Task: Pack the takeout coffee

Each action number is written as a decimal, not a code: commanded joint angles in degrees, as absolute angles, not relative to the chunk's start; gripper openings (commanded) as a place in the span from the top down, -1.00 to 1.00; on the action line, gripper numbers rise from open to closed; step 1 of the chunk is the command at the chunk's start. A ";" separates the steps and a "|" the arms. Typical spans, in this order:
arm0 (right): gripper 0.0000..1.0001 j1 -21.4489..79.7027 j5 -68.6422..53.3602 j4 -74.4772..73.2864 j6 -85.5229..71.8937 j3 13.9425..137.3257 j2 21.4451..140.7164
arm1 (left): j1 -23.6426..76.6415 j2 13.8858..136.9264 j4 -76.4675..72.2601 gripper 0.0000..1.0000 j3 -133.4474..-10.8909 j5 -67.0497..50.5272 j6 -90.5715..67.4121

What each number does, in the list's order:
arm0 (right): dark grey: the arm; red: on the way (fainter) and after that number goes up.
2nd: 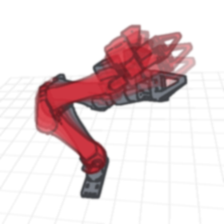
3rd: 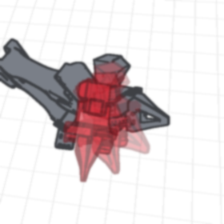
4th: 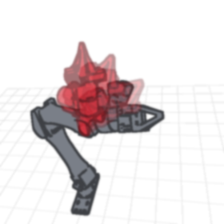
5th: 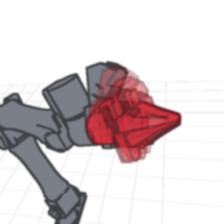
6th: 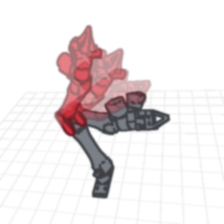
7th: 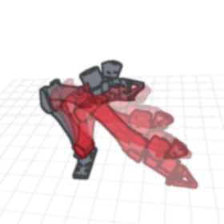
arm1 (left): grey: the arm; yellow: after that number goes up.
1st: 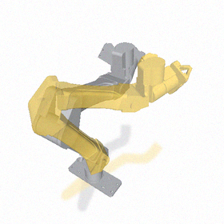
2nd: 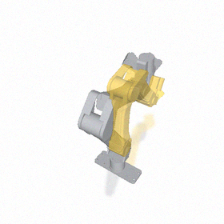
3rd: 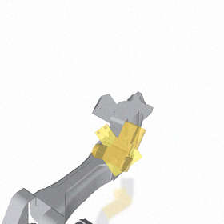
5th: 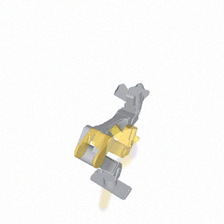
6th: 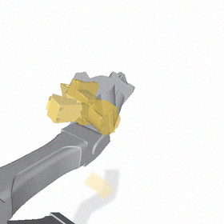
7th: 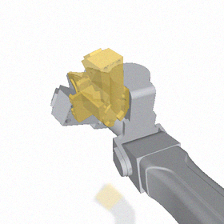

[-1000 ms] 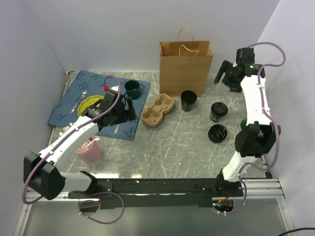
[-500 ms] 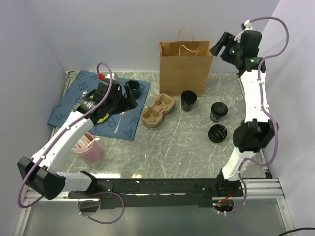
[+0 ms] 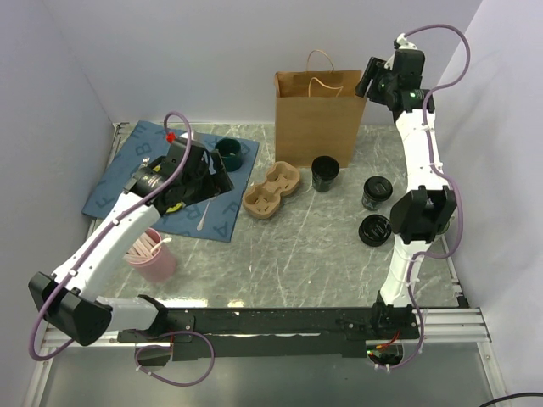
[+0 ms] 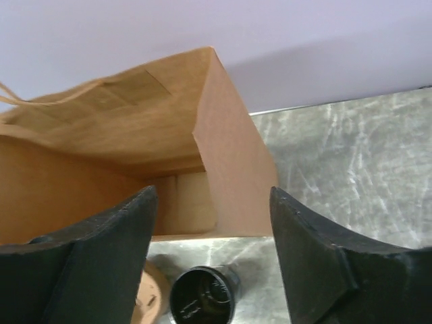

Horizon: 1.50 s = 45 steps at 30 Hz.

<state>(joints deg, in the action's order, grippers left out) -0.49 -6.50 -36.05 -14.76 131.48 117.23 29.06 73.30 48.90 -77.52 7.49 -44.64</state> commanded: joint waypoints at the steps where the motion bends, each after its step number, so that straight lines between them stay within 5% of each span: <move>1: -0.35 -0.26 -1.06 -36.47 -10.37 136.31 118.56 | 28.74 70.23 50.62 -0.90 -79.28 8.88 -45.35; 5: 0.23 -0.26 -3.68 -34.81 -10.28 135.27 118.91 | 28.74 68.73 50.54 -0.90 -78.31 9.75 -45.26; 19: 0.30 -0.26 -10.90 -34.81 -10.55 137.11 122.52 | 28.83 67.85 47.20 -0.89 -76.47 9.75 -45.79; 24: 0.97 -0.70 -12.74 -32.18 -11.33 139.13 122.43 | 28.83 68.64 47.02 -0.88 -77.25 10.37 -46.41; 45: 1.00 -0.70 -18.90 -21.62 -23.72 141.50 108.64 | 28.74 69.52 52.29 -0.94 -83.23 17.14 -45.09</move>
<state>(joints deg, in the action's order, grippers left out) -0.40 -16.82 -25.85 -19.79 136.94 116.62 29.06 69.43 50.96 -80.75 14.15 -45.87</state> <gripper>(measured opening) 0.009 0.963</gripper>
